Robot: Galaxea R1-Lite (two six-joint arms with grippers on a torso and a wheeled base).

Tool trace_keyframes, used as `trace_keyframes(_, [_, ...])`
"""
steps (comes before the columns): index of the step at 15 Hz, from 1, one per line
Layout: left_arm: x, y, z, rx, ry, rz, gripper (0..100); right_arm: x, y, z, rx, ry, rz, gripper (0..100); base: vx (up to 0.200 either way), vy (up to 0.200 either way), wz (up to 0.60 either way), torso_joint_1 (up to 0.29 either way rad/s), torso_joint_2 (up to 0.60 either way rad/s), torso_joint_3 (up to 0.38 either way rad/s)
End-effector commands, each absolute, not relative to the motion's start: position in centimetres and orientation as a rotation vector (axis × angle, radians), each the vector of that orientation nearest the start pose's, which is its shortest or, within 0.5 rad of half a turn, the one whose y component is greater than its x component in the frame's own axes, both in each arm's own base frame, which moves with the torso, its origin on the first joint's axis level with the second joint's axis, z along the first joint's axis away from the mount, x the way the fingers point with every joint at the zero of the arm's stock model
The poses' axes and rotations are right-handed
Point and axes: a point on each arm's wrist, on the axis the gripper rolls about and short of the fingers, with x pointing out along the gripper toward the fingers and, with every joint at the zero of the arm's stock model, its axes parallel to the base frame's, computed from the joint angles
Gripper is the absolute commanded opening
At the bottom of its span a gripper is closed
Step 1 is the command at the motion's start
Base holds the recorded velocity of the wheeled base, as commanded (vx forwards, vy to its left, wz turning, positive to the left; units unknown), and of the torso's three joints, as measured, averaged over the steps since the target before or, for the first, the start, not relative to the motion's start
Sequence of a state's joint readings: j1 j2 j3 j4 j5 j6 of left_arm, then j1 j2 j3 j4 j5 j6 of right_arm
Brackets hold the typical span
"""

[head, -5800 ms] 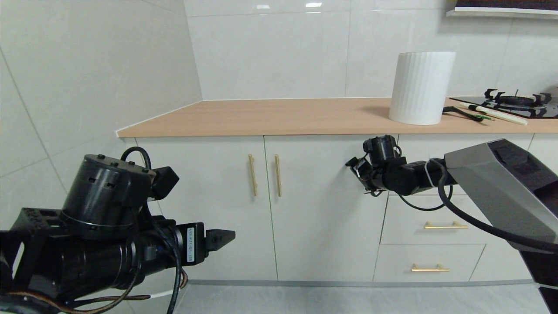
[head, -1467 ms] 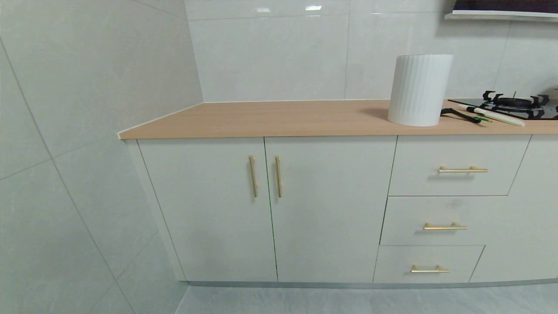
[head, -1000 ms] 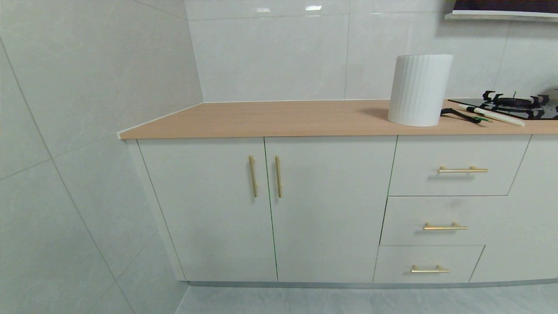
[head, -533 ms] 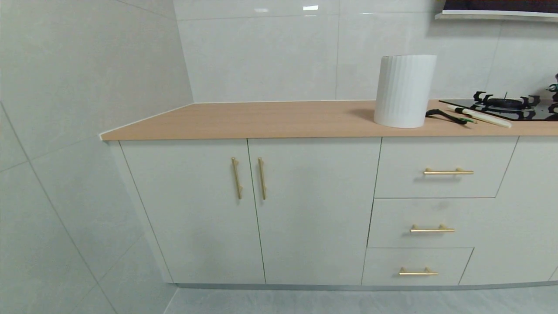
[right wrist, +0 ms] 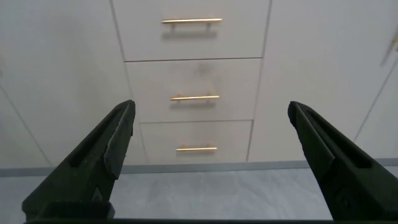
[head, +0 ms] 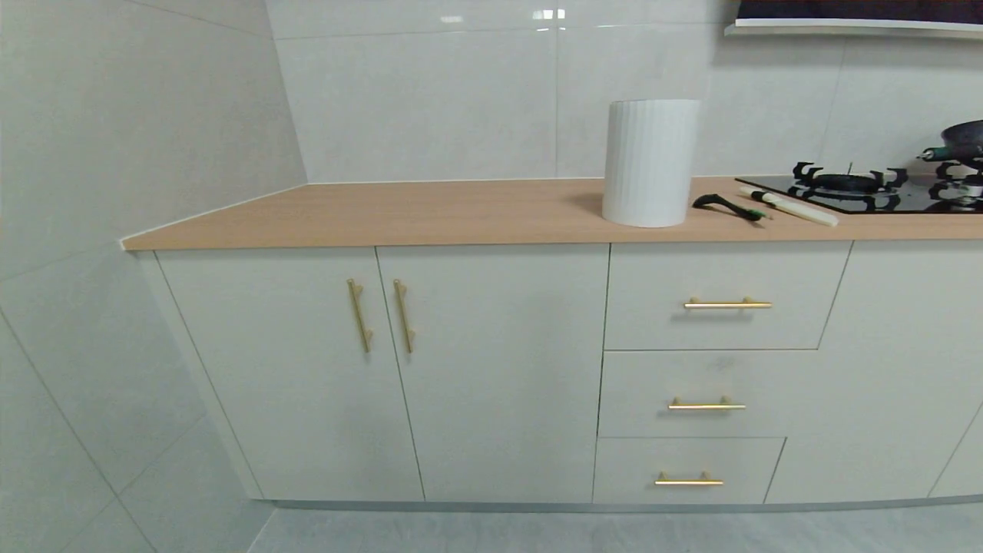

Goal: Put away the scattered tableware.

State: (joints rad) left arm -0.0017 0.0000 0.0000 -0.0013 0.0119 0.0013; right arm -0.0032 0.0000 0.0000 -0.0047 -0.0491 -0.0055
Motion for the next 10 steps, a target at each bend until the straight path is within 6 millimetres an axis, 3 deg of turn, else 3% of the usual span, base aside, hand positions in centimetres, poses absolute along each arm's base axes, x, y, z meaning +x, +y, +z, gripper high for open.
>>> trace_keyframes(1, [-2.28, 0.03, 7.56, 0.002, -0.002, 0.011, 100, -2.27, -0.10, 7.60, -0.006, -0.003, -0.054, 100, 0.000, -0.200, 0.00, -0.002, 0.00, 0.002])
trace_keyframes(3, [-2.28, 0.03, 7.56, 0.000, -0.002, 0.011, 100, -2.27, -0.10, 7.60, -0.006, -0.003, -0.052, 100, 0.000, -0.200, 0.00, -0.002, 0.01, 0.009])
trace_keyframes(10, [-2.28, 0.03, 7.56, 0.002, -0.002, 0.011, 100, -2.27, -0.10, 7.61, -0.006, -0.004, -0.052, 100, 0.000, 0.000, 0.00, 0.000, 0.00, 0.000])
